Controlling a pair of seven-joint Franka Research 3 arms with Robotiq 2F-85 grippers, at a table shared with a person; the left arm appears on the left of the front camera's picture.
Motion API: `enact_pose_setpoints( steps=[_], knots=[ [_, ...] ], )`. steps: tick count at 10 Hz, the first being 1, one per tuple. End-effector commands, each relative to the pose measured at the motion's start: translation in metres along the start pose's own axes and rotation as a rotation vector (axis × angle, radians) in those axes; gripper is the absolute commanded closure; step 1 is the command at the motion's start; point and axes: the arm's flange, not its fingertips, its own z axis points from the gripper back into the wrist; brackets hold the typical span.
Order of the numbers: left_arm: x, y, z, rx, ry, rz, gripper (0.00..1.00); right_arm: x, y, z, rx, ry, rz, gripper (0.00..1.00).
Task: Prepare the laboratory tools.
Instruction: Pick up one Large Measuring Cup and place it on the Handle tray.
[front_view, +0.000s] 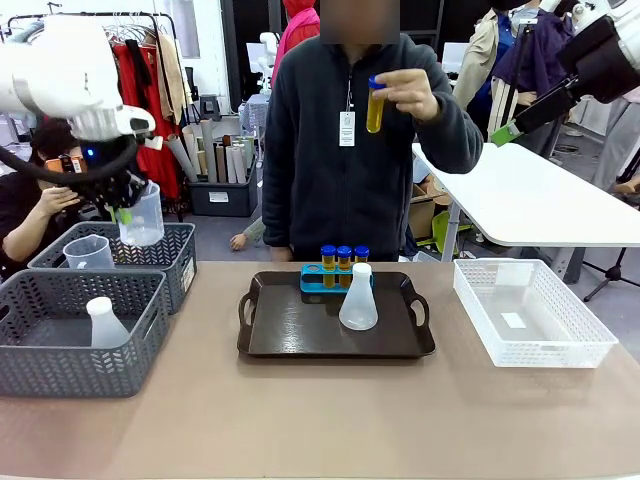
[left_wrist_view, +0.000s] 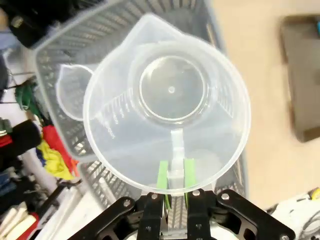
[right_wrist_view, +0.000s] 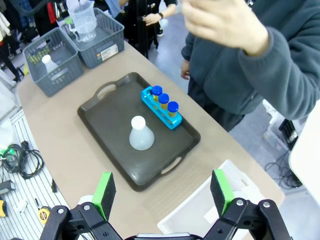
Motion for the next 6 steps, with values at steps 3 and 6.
enact_pose_setpoints(
  steps=[3, 6],
  knots=[
    [-0.020, -0.033, 0.079, 0.017, -0.029, -0.201, 1.00, 0.001, 0.000, 0.001, 0.014, -0.020, 0.002, 0.00],
    [-0.034, -0.063, 0.142, 0.027, -0.060, -0.320, 1.00, 0.001, 0.000, 0.001, 0.014, -0.020, 0.002, 0.00]
  ],
)
